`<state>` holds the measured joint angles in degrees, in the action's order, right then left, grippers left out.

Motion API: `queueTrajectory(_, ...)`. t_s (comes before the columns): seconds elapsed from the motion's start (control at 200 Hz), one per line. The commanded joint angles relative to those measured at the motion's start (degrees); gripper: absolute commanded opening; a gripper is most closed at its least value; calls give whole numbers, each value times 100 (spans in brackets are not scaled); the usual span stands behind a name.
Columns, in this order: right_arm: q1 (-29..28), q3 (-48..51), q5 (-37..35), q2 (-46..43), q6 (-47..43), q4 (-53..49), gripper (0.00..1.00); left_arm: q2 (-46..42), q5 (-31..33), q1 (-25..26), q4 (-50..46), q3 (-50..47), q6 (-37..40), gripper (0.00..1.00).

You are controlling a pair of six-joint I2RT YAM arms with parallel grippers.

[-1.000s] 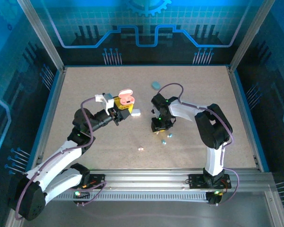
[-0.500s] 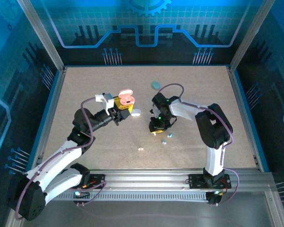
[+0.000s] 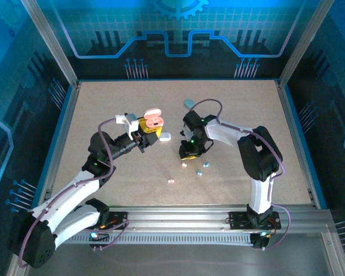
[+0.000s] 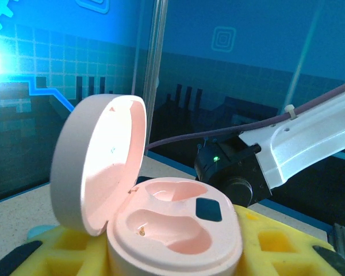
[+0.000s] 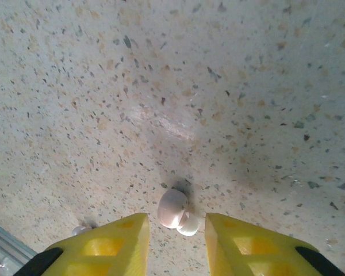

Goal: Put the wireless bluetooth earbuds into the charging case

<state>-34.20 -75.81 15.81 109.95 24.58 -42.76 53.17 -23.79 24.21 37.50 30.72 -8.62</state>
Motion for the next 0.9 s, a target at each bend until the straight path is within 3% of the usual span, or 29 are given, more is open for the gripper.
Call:
queueTrajectory(0.0, -176, -318, -452, -7, 98, -398, 32, -131, 40, -31, 57, 143, 102, 33)
queueTrajectory(0.46, -682, -1027, -1216, 688, 651, -975, 38, -315, 107, -30, -58, 93, 216, 33)
queueTrajectory(0.896, -793, -1208, -1280, 948, 645, -1260, 34, -356, 120, -30, -89, 48, 261, 33)
